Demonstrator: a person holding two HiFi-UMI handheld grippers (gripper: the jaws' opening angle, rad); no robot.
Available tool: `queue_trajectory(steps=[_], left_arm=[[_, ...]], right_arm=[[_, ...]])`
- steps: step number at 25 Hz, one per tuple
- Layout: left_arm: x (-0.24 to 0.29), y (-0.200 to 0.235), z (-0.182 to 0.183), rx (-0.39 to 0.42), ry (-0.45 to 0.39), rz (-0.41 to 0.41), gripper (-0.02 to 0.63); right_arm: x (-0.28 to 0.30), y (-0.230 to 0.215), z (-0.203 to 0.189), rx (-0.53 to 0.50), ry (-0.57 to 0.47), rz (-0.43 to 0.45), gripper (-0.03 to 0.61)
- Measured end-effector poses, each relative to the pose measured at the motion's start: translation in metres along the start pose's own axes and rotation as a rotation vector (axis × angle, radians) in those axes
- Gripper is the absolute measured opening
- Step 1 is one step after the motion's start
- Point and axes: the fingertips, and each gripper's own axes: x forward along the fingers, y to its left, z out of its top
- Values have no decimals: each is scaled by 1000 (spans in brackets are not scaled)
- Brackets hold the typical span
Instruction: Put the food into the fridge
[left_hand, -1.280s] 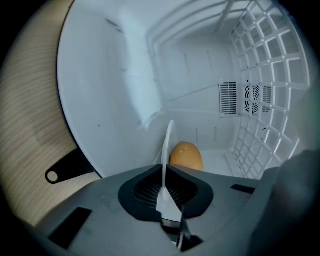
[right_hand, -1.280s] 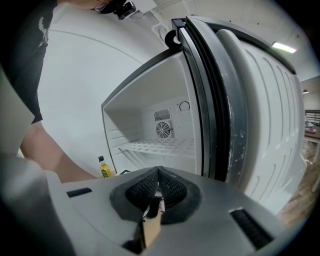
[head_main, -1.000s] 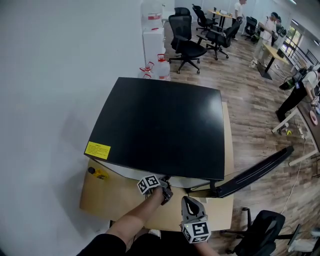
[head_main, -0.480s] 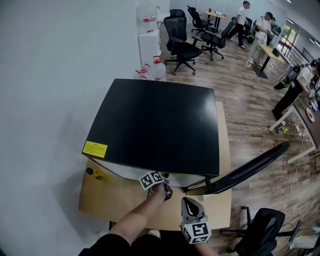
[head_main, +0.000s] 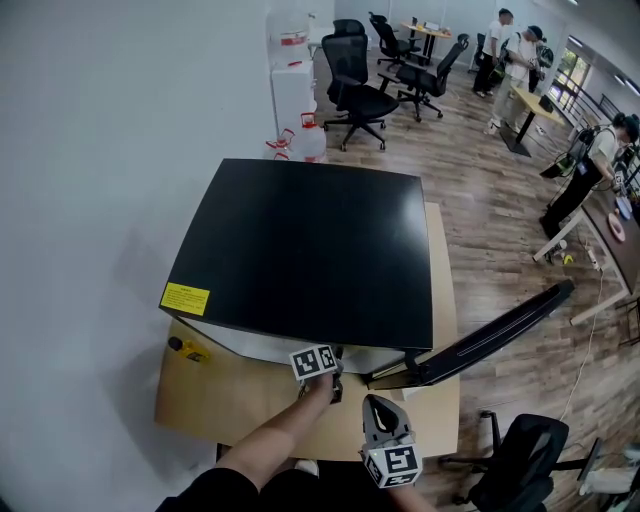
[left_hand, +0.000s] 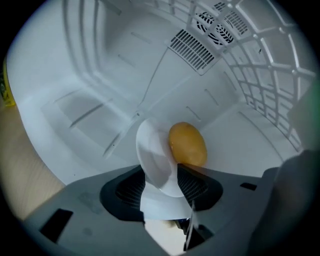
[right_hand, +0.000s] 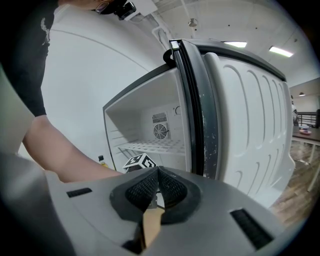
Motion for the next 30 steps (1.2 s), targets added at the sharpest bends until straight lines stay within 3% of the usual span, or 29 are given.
queue_trajectory(steps=[4,10,16,22,30], left_arm=[[-4,9,5,90,-25,70,228],[-11,16,11,147,-49,77,249],[-28,22,13,123,-101,57,249],[-59,26,12,155,-137,53,249],[-118,-4,2,324,-226,-19,249]], right_arm=[[0,3,3,5,-16,21,60],[-2,9,3,13,-34,44,60],[-5,11,5,14,-39,44,60],[-18,16,9,19,-62,27,60],[-42,35,10,48,-86,28,60]])
